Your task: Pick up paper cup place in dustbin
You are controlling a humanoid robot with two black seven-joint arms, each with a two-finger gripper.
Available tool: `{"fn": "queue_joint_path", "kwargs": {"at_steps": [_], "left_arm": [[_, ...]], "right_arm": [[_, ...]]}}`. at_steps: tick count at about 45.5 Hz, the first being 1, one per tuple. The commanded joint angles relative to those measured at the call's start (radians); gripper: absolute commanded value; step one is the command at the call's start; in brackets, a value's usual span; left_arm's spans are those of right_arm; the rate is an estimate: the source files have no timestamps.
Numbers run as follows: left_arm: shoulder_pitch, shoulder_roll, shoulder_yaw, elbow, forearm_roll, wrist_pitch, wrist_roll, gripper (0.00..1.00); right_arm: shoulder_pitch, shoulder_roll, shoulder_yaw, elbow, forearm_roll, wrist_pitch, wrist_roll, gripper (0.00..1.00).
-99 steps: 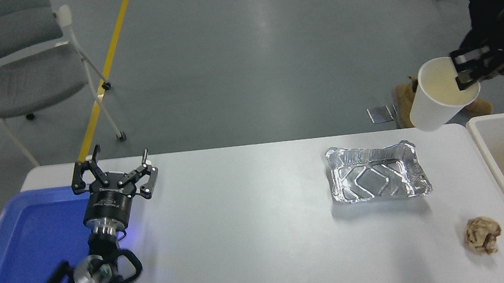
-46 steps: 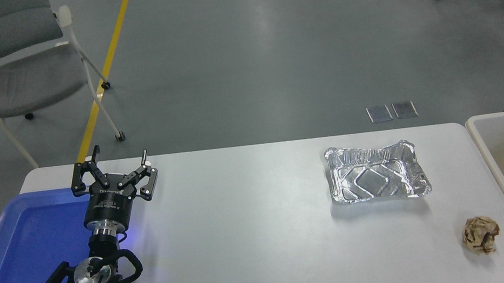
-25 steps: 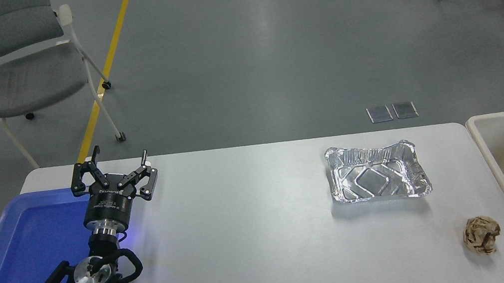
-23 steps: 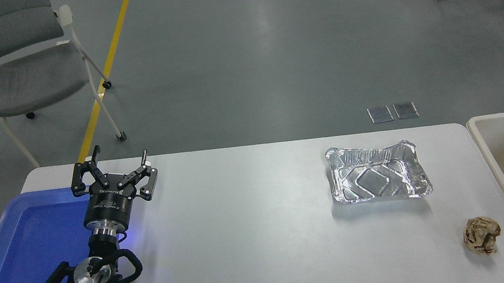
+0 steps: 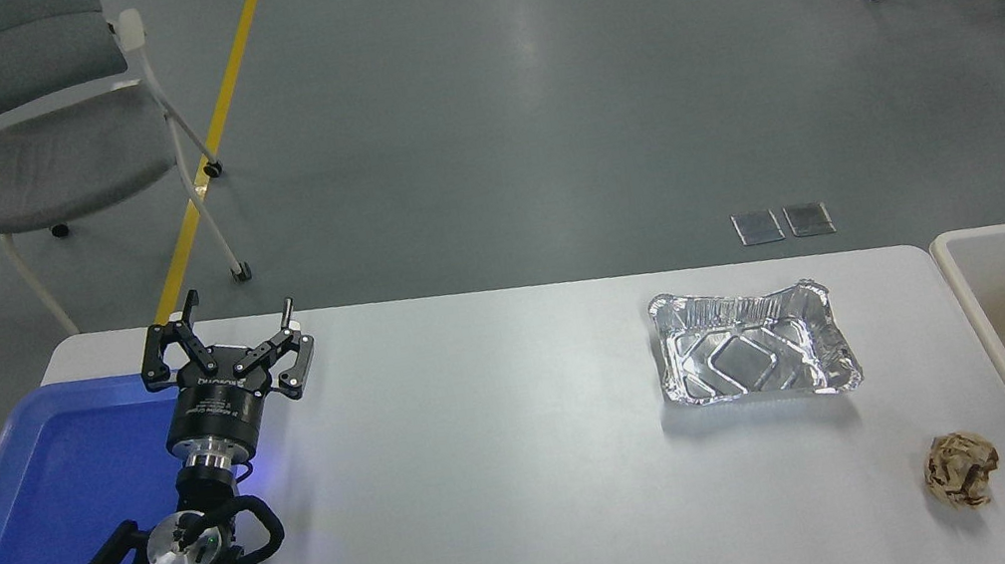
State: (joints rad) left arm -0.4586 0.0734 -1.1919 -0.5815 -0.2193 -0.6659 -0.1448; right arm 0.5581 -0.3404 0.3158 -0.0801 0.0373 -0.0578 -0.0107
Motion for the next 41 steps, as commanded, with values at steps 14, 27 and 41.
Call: {"fn": "queue_joint_path", "kwargs": {"at_steps": [14, 27, 41], "left_arm": [[0.000, 0.000, 0.000, 0.000, -0.002, 0.000, -0.001, 0.99], [0.000, 0.000, 0.000, 0.000, 0.000, 0.000, -0.001, 0.99], [0.000, 0.000, 0.000, 0.000, -0.002, 0.000, -0.001, 0.99]], "right_arm": [[0.065, -0.011, -0.020, 0.020, -0.002, 0.010, 0.000, 1.00], [0.242, -0.225, -0.178, 0.328, -0.017, 0.009, -0.003, 1.00], [0.361, -0.615, -0.182, 0.991, -0.040, 0.003, -0.005, 1.00]]}}
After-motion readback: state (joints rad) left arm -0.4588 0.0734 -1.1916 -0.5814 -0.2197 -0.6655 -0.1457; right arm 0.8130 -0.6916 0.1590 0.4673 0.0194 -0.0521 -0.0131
